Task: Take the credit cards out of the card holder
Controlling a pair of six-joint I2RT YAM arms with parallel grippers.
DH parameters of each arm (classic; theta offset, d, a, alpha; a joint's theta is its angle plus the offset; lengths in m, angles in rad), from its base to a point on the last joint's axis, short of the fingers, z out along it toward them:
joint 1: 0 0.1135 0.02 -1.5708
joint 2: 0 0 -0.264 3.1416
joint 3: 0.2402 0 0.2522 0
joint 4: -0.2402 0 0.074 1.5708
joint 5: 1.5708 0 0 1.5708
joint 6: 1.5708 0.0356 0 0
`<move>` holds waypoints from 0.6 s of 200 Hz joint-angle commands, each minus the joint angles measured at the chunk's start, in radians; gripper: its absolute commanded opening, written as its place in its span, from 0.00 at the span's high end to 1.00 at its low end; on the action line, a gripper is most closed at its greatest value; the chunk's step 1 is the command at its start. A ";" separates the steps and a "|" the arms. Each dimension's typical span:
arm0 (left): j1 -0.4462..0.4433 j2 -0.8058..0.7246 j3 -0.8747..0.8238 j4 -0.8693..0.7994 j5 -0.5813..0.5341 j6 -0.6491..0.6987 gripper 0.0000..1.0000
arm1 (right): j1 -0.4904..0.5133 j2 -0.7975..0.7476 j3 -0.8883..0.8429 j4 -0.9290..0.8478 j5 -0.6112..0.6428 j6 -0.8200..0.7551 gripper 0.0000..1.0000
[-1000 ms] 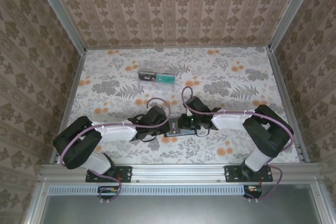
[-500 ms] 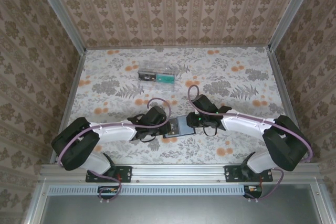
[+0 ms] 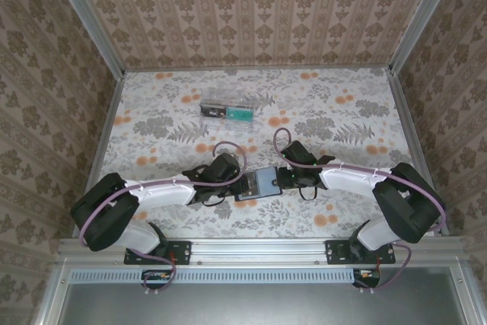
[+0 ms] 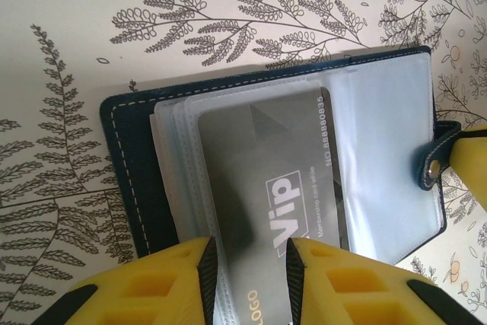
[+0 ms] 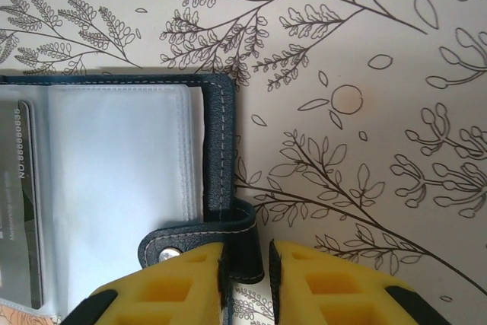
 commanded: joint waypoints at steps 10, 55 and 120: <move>-0.001 0.041 -0.013 0.035 0.029 -0.005 0.68 | 0.009 0.022 -0.008 0.026 -0.025 0.001 0.76; -0.001 0.073 -0.009 0.074 0.062 -0.009 0.68 | 0.016 0.030 -0.015 0.044 -0.033 0.013 0.76; -0.005 0.015 -0.031 0.169 0.091 -0.008 0.67 | 0.016 0.046 -0.028 0.066 -0.038 0.020 0.76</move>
